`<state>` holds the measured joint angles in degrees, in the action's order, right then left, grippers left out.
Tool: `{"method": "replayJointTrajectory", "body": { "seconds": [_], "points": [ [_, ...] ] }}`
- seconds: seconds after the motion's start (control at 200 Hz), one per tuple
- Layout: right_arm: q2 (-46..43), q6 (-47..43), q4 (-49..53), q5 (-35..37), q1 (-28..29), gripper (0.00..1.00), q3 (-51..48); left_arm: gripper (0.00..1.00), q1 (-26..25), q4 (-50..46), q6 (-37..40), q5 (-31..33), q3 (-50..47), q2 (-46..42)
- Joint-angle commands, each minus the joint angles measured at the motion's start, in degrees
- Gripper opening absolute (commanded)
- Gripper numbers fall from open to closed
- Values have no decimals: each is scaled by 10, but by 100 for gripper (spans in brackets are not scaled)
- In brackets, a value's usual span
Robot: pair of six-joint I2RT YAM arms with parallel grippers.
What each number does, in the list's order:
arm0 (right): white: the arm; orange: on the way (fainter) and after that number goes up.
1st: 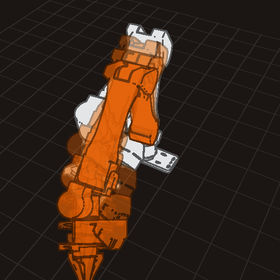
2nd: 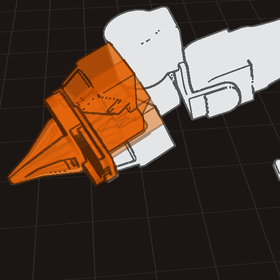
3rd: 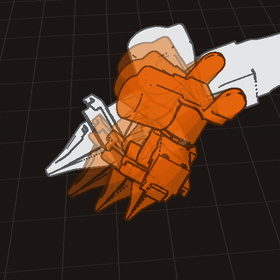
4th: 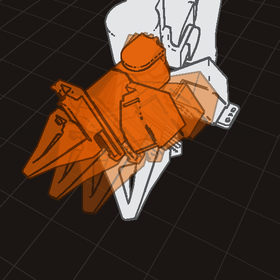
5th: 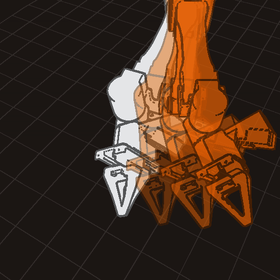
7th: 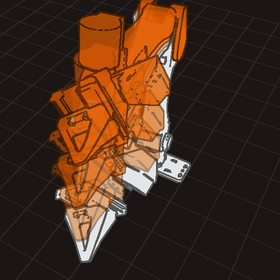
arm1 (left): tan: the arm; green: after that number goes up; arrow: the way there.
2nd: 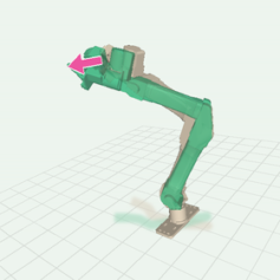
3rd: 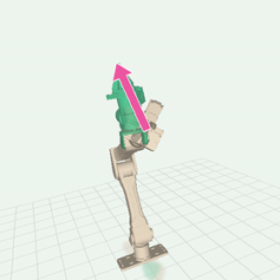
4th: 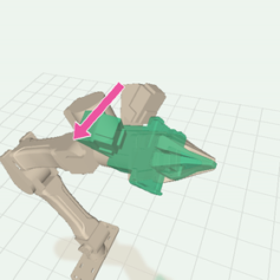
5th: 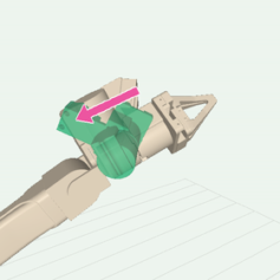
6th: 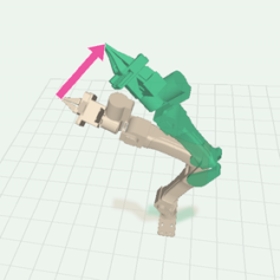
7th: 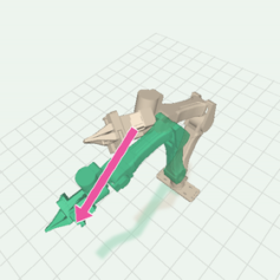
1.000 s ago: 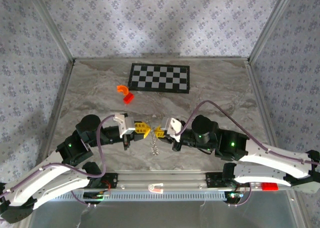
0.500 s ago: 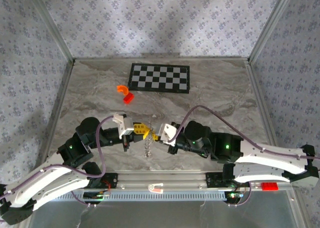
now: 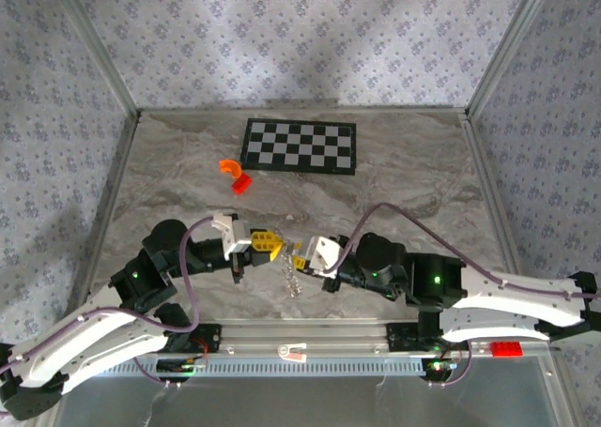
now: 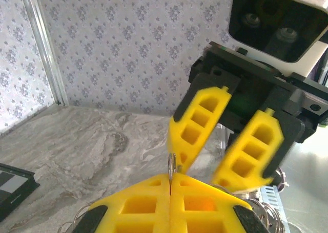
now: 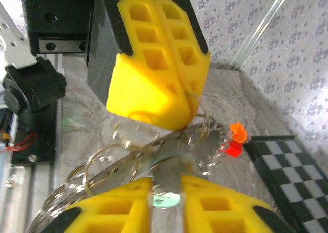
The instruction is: Put the keys on the keyring
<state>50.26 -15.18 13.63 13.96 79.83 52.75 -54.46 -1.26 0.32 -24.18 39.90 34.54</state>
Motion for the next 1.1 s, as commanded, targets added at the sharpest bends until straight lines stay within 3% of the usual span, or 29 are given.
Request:
{"method": "replayJointTrajectory", "body": {
  "seconds": [0.0, 0.345, 0.64, 1.094],
  "points": [
    [-27, 14, -7, -3, 4, 32, -10, 0, -1, 47, -4, -8, 4, -9],
    [-79, 54, -30, -60, -19, 37, -16, 0, -1, 66, -11, -54, -5, -18],
    [-35, 62, -66, -121, -43, 41, 2, 0, -1, 79, -18, -78, -6, -11],
    [-20, 86, -118, -177, -87, 33, -10, 0, -1, 75, -18, -91, -10, -10]
  ]
}}
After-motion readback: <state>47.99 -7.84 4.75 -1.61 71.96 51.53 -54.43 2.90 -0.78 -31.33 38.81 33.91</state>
